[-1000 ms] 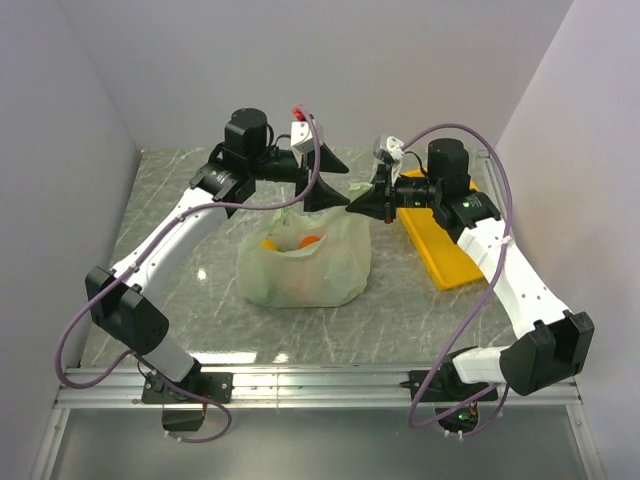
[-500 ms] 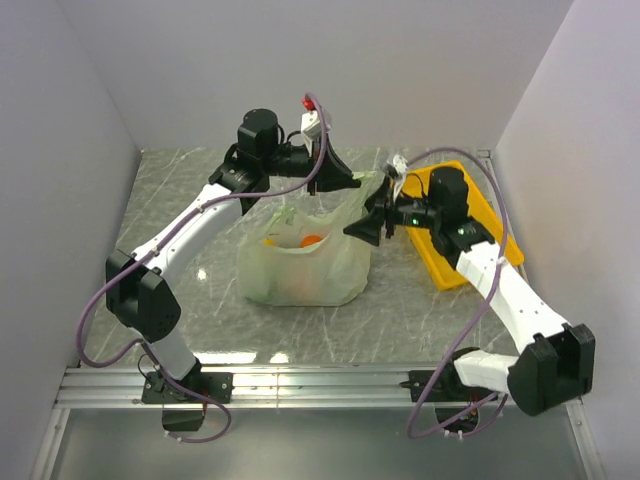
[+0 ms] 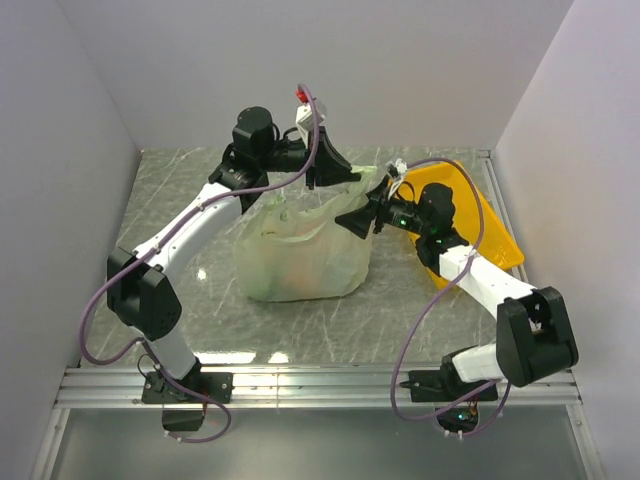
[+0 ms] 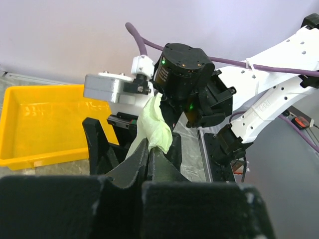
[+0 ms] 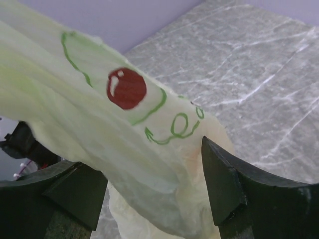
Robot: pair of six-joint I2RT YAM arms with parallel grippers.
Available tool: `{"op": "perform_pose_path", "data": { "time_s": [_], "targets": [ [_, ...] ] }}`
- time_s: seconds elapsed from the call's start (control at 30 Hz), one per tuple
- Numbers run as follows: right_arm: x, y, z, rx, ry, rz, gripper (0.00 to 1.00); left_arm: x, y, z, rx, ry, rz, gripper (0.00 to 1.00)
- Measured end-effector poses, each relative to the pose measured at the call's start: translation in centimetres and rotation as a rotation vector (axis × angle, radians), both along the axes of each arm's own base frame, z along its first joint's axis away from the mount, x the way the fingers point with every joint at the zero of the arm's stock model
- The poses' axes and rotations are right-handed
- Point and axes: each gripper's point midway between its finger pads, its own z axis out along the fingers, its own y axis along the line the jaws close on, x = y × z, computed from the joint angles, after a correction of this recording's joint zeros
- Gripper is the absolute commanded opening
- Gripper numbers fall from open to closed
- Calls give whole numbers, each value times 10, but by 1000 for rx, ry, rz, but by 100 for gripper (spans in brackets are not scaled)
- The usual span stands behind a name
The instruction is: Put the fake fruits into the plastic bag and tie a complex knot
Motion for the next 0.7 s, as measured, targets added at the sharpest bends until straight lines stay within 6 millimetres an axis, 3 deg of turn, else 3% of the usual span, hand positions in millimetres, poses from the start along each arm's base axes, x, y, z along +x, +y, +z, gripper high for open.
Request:
{"op": "perform_pose_path", "data": {
  "time_s": [0.23,0.27,0.3,0.43,0.47,0.5,0.57,0.6,0.63,0.7],
  "targets": [
    [5,10,6,34,-66,57,75,8,-3,-11,9,37,1,0],
    [4,13,7,35,-71,77,70,9,-3,-12,9,45,3,0],
    [4,17,8,35,-78,96,53,11,-3,-12,8,49,5,0],
    [9,26,4,31,-60,128,28,22,-3,-13,-6,71,30,0],
    [10,26,0,30,-36,128,12,26,-3,-13,-9,75,44,0],
    [13,27,-4,30,-10,124,3,29,-2,-14,-9,79,58,0],
    [18,28,-13,28,53,107,0,37,1,-17,-3,83,87,14],
    [22,28,-17,25,88,96,0,41,2,-20,6,90,107,26],
    [25,27,-22,18,130,80,0,46,4,-22,10,83,129,45],
    [26,25,-38,-4,214,55,0,53,10,-22,14,65,169,58]
  ]
}}
